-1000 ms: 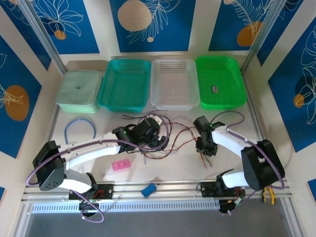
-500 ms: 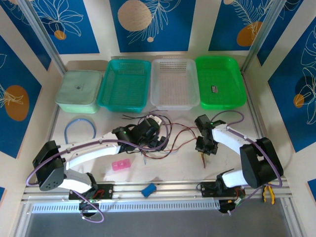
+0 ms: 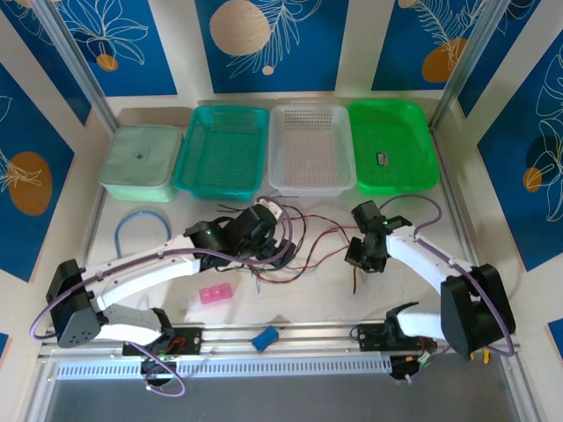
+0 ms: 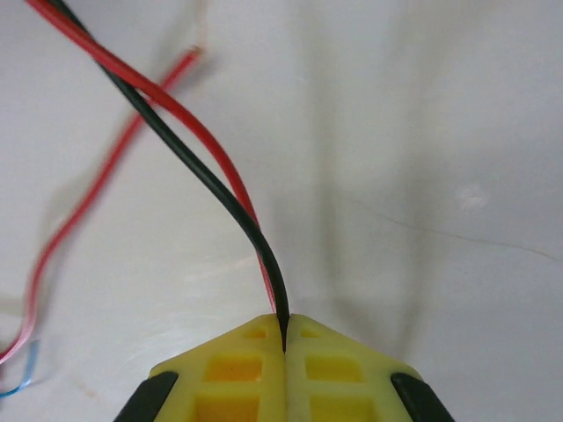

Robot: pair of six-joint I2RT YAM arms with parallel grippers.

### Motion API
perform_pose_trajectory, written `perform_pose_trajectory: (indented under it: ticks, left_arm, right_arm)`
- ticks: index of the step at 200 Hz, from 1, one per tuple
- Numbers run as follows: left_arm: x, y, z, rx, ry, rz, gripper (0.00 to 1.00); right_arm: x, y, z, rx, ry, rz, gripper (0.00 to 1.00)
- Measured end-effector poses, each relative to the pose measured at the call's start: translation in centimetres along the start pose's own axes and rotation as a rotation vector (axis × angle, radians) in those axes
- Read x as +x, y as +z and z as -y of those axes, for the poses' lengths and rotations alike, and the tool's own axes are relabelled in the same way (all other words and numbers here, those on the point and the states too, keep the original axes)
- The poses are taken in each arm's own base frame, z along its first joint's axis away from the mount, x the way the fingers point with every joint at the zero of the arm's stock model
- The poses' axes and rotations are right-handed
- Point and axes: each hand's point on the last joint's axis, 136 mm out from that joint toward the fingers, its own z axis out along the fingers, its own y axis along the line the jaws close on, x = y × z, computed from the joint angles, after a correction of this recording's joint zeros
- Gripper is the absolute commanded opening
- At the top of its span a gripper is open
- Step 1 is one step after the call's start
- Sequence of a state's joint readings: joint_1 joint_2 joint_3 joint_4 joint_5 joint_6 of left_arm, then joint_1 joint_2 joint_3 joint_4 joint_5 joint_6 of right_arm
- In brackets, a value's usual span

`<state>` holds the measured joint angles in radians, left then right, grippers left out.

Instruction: Untangle the cables

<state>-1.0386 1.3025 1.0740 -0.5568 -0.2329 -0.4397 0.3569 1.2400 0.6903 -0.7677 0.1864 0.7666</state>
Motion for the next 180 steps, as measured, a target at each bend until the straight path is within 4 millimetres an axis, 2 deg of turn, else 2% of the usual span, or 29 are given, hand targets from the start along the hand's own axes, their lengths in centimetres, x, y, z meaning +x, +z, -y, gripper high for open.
perform_pose_trajectory:
  ticks: [42, 74, 108, 134, 180]
  left_arm:
    - [-1.1, -2.3, 0.1, 0.011, -0.035, 0.012, 1.0]
    - [-2.5, -4.7, 0.5, 0.037, -0.076, 0.024, 0.98]
    - [-5.5, -7.8, 1.8, 0.104, -0.095, 0.077, 0.93]
    - [-6.9, -8.7, 3.1, 0.162, -0.088, 0.091, 0.86]
    - [-7.4, -7.9, 3.9, 0.243, -0.096, 0.059, 0.73]
  right_arm:
    - [-1.3, -6.6, -3.6, -0.206, -0.028, 0.121, 0.0]
    - [-0.6, -11.0, -6.3, -0.376, -0.052, 0.117, 0.0]
    - [0.2, -14.7, -9.8, -0.565, -0.053, 0.06, 0.0]
    - [0.1, -16.1, -12.4, -0.66, -0.045, -0.004, 0.0]
    - [-1.2, -15.8, -16.0, -0.723, -0.025, -0.094, 0.0]
